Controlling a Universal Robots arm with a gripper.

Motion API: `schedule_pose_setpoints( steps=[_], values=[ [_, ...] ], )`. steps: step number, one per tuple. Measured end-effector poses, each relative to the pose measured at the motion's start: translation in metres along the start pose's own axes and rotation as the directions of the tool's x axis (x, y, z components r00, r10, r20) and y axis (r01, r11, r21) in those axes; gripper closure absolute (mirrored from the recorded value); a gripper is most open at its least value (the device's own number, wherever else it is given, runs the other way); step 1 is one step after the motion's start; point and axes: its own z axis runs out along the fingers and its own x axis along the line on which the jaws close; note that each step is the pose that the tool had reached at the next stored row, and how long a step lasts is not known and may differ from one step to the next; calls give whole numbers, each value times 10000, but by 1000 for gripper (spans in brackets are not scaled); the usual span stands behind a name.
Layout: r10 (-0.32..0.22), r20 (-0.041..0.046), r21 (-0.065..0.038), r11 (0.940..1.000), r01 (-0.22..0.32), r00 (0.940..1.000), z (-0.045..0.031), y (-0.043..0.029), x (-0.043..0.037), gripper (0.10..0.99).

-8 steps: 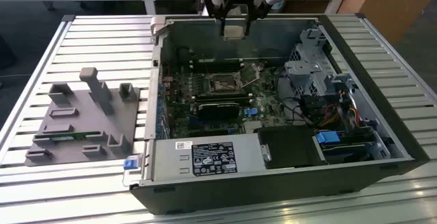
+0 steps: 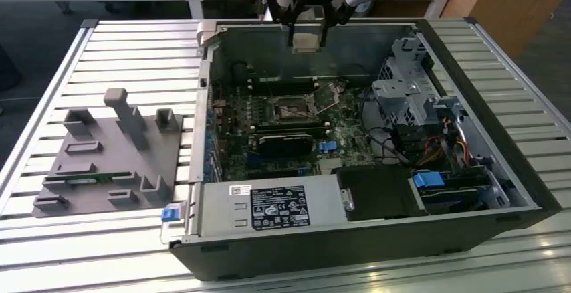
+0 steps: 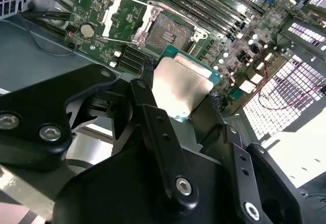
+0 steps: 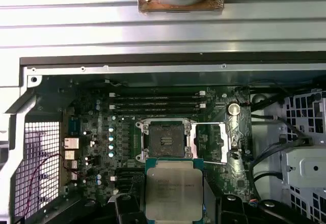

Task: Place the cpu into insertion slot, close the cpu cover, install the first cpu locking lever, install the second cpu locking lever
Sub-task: 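Place the cpu into insertion slot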

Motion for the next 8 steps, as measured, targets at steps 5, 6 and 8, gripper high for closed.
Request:
schedule_pose_setpoints(
  steps=[5,6,8],
  values=[
    [532,48,11,9986,-532,9986,1,0,0,541],
    [636,58,12,9980,-636,9980,1,0,0,541],
    [902,81,9,9959,-902,9959,2,0,0,541]
  ],
)
